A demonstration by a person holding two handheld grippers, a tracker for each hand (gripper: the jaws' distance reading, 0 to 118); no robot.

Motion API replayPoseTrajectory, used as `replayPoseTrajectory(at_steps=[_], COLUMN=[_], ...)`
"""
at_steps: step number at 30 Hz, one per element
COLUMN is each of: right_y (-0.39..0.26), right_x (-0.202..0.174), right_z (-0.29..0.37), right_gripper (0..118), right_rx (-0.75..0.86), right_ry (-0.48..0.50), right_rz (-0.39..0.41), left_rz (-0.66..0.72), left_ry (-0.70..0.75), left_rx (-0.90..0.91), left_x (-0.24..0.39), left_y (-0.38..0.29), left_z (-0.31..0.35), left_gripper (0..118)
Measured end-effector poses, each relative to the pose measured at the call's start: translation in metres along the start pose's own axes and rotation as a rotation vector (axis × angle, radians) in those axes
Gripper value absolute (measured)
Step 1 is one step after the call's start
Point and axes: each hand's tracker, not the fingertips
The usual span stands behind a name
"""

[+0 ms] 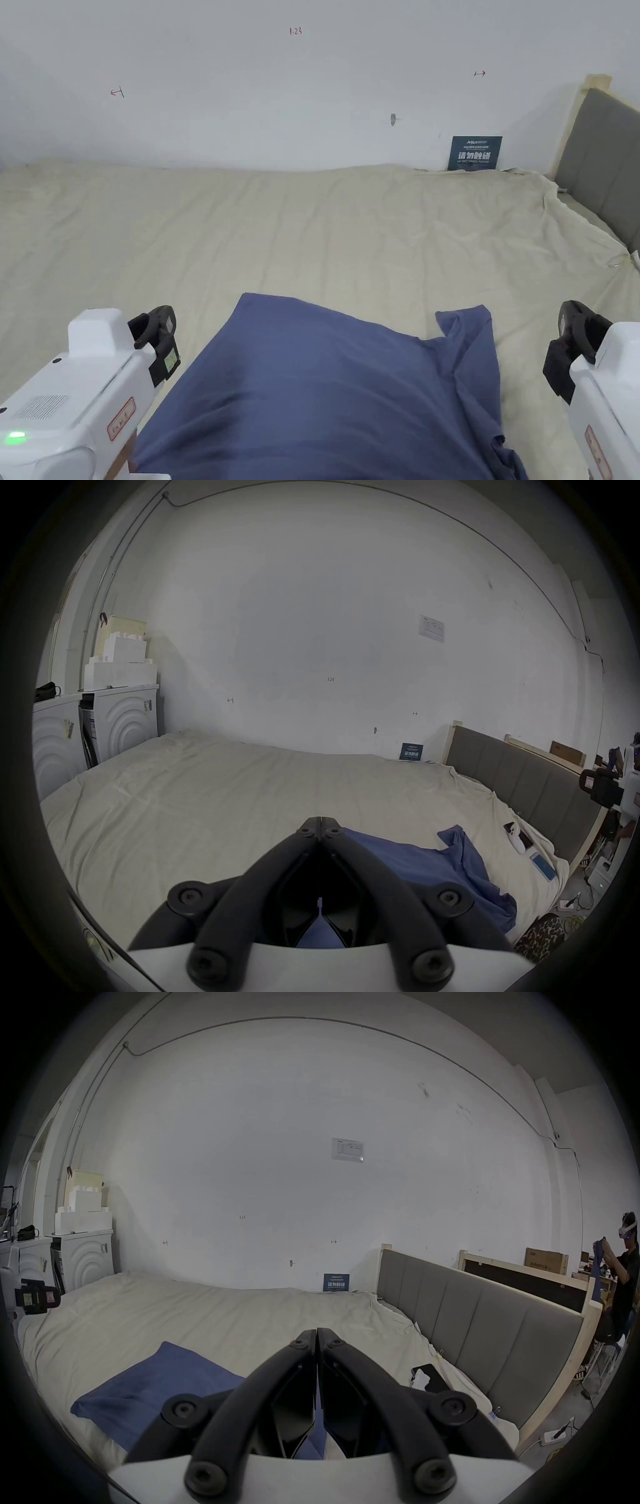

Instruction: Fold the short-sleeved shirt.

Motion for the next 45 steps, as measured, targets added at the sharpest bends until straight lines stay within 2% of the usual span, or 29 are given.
replayPoseTrajectory(at_steps=[6, 11, 18, 24, 28, 29, 30, 31, 32, 33, 34, 35, 40, 41, 43, 44, 45], right_y=[-0.002, -0.005, -0.012, -0.026, -0.036, -0.038, -0.040, -0.038, -0.039, -0.041, -0.043, -0.046, -0.057, -0.059, -0.062, -0.062, -0.063], right_x=[-0.001, 0.000, -0.002, 0.001, 0.003, 0.004, 0.006, 0.002, 0.002, 0.002, 0.002, 0.005, 0.008, 0.008, 0.008, 0.008, 0.008], right_z=[-0.011, -0.031, -0.073, -0.120, -0.142, -0.147, -0.151, -0.155, -0.159, -0.163, -0.166, -0.172, -0.186, -0.187, -0.187, -0.186, -0.186], right_gripper=[0, 0, 0, 0, 0, 0, 0, 0, 0, 0, 0, 0, 0, 0, 0, 0, 0], right_rx=[-0.019, -0.037, -0.077, -0.126, -0.157, -0.164, -0.171, -0.178, -0.187, -0.194, -0.200, -0.206, -0.232, -0.238, -0.249, -0.251, -0.256], right_ry=[0.006, 0.007, -0.005, -0.012, -0.027, -0.030, -0.034, -0.037, -0.040, -0.044, -0.046, -0.048, -0.065, -0.065, -0.068, -0.069, -0.070], right_rz=[-0.029, -0.015, -0.012, -0.015, -0.002, -0.003, -0.002, 0.001, 0.006, 0.014, 0.019, 0.022, 0.019, 0.016, 0.016, 0.017, 0.016], left_rz=[-0.016, -0.055, -0.066, -0.134, -0.107, -0.101, -0.101, -0.082, -0.074, -0.081, -0.091, -0.103, -0.120, -0.128, -0.154, -0.159, -0.190], left_ry=[-0.030, -0.054, -0.088, -0.112, -0.127, -0.129, -0.121, -0.091, -0.079, -0.082, -0.079, -0.079, -0.066, -0.057, -0.057, -0.068, -0.049], left_rx=[-0.087, -0.164, -0.254, -0.425, -0.565, -0.611, -0.638, -0.674, -0.718, -0.748, -0.755, -0.768, -0.832, -0.851, -0.882, -0.892, -0.875], left_x=[-0.003, -0.005, -0.004, -0.003, -0.005, -0.005, -0.005, -0.006, -0.007, -0.006, -0.005, -0.004, -0.004, -0.004, -0.002, -0.001, 0.002], left_y=[0.006, 0.018, 0.025, 0.012, -0.003, -0.008, -0.013, -0.018, -0.023, -0.028, -0.033, -0.037, -0.060, -0.065, -0.074, -0.078, -0.079], left_z=[-0.028, -0.079, -0.175, -0.280, -0.351, -0.366, -0.382, -0.396, -0.410, -0.421, -0.429, -0.438, -0.463, -0.465, -0.470, -0.471, -0.468], left_gripper=[0, 0, 0, 0, 0, 3, 11, 26, 54, 72, 82, 86, 84, 79, 56, 55, 48])
